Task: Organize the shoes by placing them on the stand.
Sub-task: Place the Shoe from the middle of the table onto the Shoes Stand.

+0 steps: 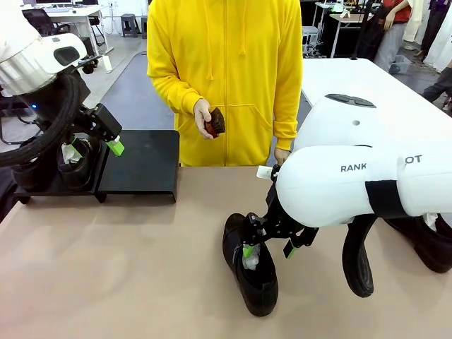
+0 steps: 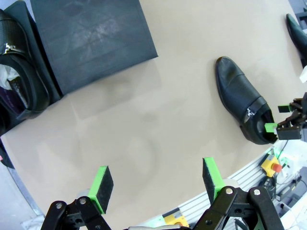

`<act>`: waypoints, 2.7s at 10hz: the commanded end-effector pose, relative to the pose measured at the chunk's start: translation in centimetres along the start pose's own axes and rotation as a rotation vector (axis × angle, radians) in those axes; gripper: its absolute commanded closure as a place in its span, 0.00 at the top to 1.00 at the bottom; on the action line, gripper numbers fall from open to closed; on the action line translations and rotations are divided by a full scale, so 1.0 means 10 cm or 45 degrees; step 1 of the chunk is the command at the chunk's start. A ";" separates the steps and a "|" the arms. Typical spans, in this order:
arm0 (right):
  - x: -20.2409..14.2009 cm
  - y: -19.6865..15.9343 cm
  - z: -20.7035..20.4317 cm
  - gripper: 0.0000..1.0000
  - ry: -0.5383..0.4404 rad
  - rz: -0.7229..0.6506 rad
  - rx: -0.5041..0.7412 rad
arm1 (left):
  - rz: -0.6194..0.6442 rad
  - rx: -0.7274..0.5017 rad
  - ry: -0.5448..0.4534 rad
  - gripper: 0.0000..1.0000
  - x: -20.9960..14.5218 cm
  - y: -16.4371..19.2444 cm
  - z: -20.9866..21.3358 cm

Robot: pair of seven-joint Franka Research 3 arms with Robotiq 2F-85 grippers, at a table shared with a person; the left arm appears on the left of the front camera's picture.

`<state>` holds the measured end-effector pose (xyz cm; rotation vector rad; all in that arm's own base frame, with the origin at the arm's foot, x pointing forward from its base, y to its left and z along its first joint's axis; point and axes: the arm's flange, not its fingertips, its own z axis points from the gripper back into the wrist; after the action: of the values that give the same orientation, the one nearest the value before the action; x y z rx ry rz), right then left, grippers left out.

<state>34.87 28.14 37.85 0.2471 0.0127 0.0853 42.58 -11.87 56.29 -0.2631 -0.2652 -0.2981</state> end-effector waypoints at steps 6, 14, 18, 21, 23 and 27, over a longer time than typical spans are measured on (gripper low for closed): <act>-0.33 -0.77 0.96 1.00 -0.331 -0.185 -0.229 | 0.004 -0.019 -0.014 0.96 -0.01 0.00 0.01; -0.33 -2.09 1.12 1.00 -0.295 -0.873 -0.057 | 0.231 -0.151 0.357 0.96 -0.08 -1.63 -0.78; -0.17 -1.99 1.43 1.00 -0.353 -0.661 -0.052 | 0.131 -0.125 0.254 0.96 -0.19 -1.79 -0.78; -0.17 -1.99 1.43 1.00 -0.353 -0.661 -0.052 | 0.207 -0.185 0.337 0.96 -0.24 -2.67 -1.46; -0.17 -1.99 1.43 1.00 -0.353 -0.661 -0.052 | 0.357 -0.155 0.323 0.96 -0.19 -3.03 -1.82; -0.17 -1.99 1.43 1.00 -0.353 -0.661 -0.052 | 0.584 0.161 0.364 0.96 -0.04 -3.36 -2.36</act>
<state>35.14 5.34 46.79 0.2044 -0.1923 -0.4854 35.85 -47.42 40.81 -0.1998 0.0416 0.0910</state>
